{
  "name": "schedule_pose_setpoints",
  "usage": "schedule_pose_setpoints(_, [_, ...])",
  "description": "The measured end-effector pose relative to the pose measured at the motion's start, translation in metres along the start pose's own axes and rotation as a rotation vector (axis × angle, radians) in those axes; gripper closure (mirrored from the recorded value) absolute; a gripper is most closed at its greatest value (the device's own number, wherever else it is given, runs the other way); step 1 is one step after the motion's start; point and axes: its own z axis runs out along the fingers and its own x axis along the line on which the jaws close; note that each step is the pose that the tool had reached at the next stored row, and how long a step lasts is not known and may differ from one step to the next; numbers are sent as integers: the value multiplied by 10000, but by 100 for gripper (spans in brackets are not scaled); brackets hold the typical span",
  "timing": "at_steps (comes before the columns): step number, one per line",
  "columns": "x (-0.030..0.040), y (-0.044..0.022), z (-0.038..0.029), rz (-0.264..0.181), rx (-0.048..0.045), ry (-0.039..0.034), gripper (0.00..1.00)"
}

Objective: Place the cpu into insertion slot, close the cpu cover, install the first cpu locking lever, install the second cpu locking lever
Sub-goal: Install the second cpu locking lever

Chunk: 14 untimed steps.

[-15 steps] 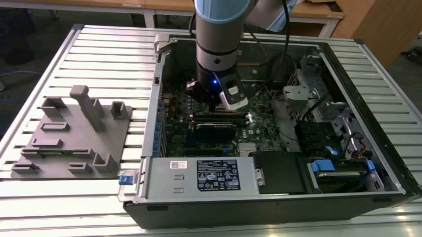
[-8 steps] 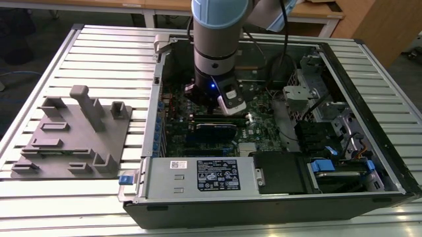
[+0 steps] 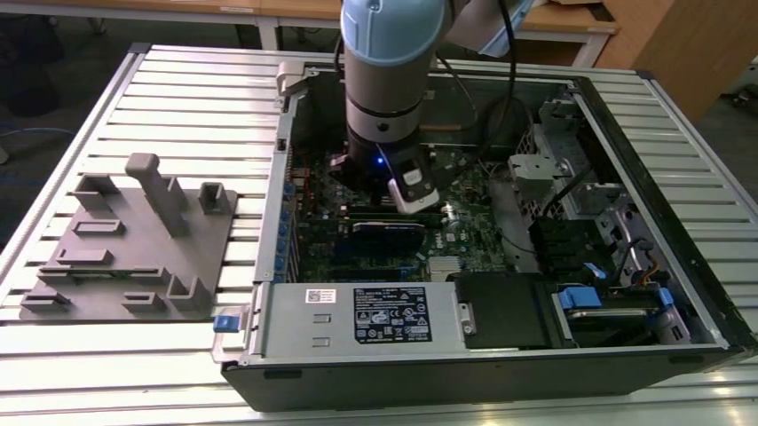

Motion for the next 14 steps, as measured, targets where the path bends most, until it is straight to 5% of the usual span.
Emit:
schedule_pose_setpoints(3, [0,-24,7,9,-214,17,90])
schedule_pose_setpoints(9, [6,-69,34,22,-490,36,90])
schedule_pose_setpoints(14, [20,-73,55,32,-518,38,90])
